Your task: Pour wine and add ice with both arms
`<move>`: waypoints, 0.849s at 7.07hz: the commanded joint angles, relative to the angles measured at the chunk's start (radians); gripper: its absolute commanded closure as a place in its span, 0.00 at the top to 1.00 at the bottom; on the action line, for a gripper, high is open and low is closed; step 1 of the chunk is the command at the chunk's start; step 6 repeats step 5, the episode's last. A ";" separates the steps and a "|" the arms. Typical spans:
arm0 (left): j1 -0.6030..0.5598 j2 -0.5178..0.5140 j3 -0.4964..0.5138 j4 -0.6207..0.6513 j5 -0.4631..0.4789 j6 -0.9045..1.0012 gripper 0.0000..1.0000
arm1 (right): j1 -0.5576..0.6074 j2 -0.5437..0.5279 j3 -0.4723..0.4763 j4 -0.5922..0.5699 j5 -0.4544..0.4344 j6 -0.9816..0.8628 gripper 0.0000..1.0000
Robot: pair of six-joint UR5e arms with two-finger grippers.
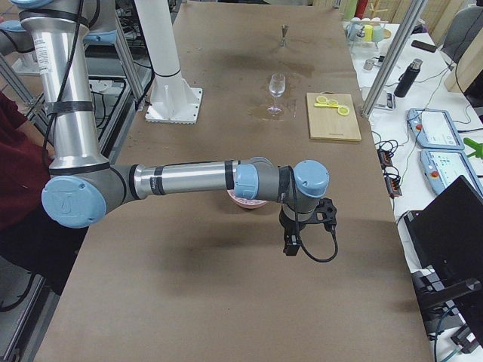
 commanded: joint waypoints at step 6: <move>-0.011 0.011 -0.014 0.080 -0.042 0.045 0.99 | 0.001 0.001 0.001 -0.002 -0.005 0.001 1.00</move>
